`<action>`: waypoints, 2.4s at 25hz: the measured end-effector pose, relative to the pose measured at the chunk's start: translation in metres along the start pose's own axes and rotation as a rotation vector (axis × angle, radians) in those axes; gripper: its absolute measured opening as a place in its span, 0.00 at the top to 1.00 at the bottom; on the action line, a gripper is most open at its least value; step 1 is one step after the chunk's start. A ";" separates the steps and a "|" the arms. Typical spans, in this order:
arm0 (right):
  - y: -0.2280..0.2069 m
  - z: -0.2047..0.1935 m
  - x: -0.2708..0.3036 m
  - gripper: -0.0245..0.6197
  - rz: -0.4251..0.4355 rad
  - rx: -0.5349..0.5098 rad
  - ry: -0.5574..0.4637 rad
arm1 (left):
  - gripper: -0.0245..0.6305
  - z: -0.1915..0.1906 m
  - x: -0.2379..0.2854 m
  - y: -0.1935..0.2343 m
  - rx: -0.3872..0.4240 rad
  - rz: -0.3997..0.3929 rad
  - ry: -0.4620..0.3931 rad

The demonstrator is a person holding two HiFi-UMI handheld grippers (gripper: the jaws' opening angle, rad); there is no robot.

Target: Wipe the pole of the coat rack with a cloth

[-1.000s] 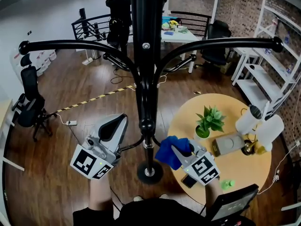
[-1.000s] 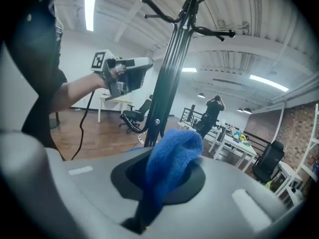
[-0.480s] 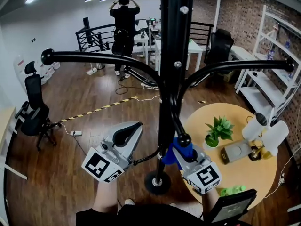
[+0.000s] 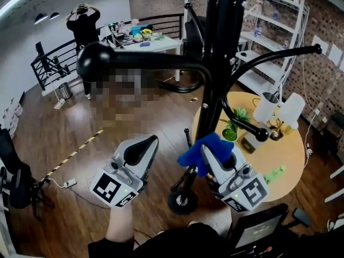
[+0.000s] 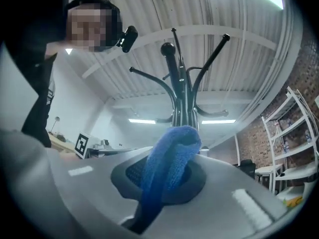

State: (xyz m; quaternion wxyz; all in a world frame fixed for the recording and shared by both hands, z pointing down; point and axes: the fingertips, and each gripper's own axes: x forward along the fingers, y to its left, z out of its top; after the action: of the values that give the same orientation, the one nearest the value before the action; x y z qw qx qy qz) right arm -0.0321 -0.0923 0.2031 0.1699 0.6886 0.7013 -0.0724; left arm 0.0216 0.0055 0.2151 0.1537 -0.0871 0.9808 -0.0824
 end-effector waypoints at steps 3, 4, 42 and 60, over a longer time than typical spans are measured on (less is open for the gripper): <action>0.006 -0.005 0.009 0.93 0.010 -0.048 0.018 | 0.97 -0.003 0.008 0.010 -0.022 -0.023 -0.021; 0.008 -0.007 0.012 0.93 0.007 -0.062 0.026 | 0.97 -0.005 0.010 0.010 -0.031 -0.032 -0.020; 0.018 -0.008 0.022 0.93 -0.525 -0.324 0.202 | 0.97 0.012 0.017 -0.010 -0.129 -0.585 -0.124; -0.012 -0.001 0.045 0.93 -0.654 -0.435 0.190 | 0.97 0.011 0.021 0.018 -0.155 -0.687 -0.178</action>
State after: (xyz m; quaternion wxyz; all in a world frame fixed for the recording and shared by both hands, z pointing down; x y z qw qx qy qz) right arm -0.0443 -0.0501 0.1870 0.2139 0.3806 0.8950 0.0913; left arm 0.0028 0.0171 0.1951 0.1948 -0.4298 0.8804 -0.0468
